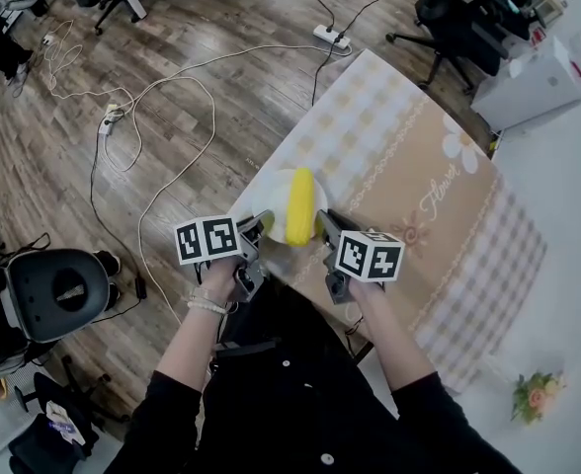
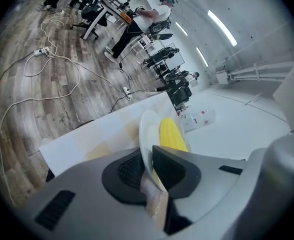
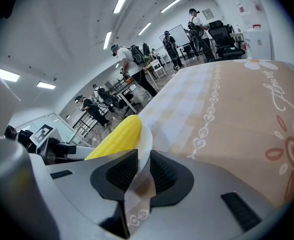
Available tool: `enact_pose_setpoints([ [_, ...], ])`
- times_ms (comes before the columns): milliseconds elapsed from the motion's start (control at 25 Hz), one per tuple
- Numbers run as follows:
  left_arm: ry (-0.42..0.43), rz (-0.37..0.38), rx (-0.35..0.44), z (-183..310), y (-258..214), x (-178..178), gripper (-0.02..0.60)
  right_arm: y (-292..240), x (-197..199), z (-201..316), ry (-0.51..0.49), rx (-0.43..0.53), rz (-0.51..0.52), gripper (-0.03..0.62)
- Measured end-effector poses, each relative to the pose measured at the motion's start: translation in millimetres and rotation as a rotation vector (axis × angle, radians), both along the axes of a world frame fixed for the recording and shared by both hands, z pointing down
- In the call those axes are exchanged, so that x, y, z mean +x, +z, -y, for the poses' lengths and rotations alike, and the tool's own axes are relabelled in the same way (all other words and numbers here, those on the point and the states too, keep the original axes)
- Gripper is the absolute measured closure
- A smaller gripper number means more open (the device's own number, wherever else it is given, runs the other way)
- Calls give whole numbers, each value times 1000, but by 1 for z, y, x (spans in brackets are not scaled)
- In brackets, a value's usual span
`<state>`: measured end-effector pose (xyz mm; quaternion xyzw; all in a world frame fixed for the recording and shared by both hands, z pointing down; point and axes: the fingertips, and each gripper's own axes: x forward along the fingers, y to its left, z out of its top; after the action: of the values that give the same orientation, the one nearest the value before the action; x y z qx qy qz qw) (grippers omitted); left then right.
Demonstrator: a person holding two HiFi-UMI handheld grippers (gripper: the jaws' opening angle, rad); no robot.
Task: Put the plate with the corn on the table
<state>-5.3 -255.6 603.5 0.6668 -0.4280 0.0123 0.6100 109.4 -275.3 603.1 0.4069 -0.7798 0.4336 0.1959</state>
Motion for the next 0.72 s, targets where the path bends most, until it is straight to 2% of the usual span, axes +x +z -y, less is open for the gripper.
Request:
enact_pose_setpoints([
  [240, 34, 41, -6, 3, 8, 5, 532, 8, 7, 2, -17, 10, -56, 491],
  [320, 43, 70, 1, 5, 10, 4, 531, 9, 9, 6, -32, 40, -93, 515],
  [360, 50, 87, 8, 7, 11, 3, 531, 7, 10, 9, -40, 62, -106, 553],
  [440, 69, 108, 22, 11, 10, 1, 531, 3, 9, 16, -59, 90, -118, 553],
  [720, 85, 101, 6, 13, 18, 1, 522, 13, 15, 20, -73, 80, -172, 553],
])
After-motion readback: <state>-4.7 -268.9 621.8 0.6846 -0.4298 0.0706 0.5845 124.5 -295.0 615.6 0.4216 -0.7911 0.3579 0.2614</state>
